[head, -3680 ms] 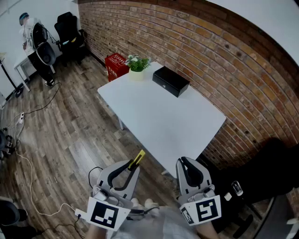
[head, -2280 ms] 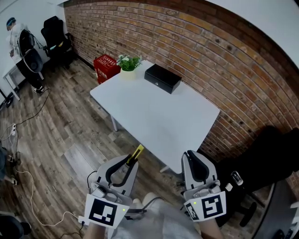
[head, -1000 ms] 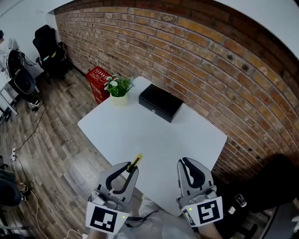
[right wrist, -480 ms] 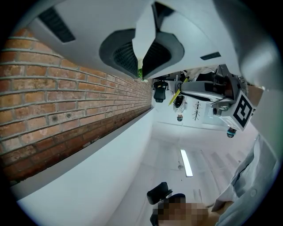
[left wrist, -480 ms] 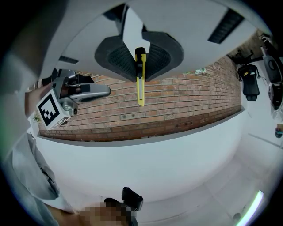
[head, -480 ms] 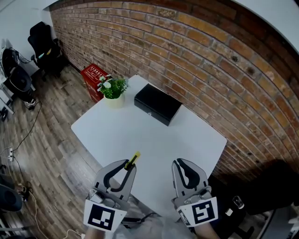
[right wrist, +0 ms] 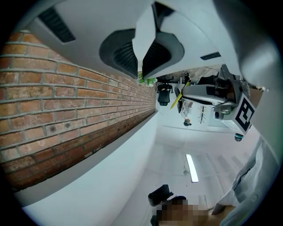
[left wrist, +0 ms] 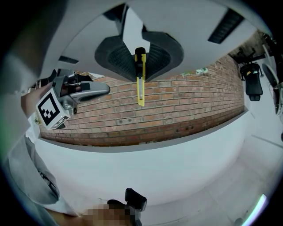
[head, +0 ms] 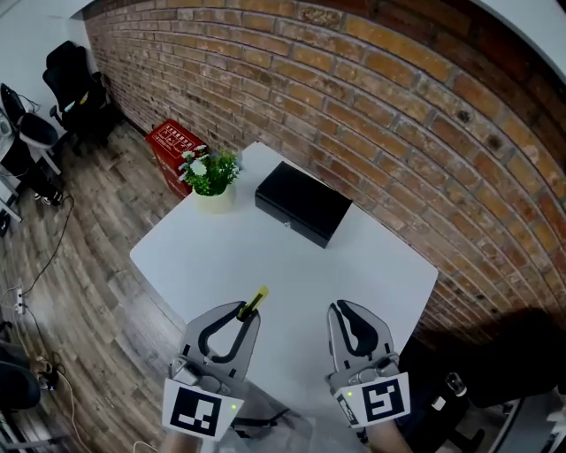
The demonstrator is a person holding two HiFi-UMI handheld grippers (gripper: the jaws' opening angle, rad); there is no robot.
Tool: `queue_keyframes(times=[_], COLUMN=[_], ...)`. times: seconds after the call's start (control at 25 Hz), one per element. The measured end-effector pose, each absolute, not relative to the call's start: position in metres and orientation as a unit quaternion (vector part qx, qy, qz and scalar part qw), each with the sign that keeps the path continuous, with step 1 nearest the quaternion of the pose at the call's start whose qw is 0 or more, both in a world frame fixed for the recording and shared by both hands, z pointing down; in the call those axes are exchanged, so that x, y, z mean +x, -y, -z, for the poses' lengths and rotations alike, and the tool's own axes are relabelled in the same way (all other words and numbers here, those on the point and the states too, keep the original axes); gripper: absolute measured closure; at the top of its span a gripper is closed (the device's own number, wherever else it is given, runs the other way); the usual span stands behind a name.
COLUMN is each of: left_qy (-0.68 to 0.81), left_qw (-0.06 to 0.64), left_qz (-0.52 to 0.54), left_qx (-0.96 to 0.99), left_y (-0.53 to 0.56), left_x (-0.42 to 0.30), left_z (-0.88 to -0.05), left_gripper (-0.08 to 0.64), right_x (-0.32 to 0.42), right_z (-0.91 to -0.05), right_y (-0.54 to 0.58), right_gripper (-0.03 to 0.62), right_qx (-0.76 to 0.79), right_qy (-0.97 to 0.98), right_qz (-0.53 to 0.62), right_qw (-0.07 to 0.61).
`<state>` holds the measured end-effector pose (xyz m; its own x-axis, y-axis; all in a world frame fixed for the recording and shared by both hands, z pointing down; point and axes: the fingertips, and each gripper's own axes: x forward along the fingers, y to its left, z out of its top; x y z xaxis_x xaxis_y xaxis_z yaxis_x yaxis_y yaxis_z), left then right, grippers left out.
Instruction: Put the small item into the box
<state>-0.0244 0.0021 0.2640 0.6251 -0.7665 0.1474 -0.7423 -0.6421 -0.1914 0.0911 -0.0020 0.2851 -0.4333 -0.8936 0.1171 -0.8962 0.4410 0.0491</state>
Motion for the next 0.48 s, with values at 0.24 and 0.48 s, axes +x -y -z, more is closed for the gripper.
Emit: queue_keyframes(times=[0.24,0.48], left_qy=[-0.4,-0.386], left_qw=[0.069,0.068], left_qz=[0.119,0.125], left_qx=[-0.906,-0.912], left_y=[0.038,0.072], left_x=[-0.029,-0.034], left_z=[-0.273,-0.292], left_gripper=[0.492,0.492], right_x=[0.079,0.069], right_z=[-0.302,-0.327], right_y=[0.041,0.081], right_gripper=[0.532,0.532], right_qx=[0.535,0.546], right_qy=[0.841,0.833], right_qz=[-0.015,-0.026], right_qw=[0.074,0.086])
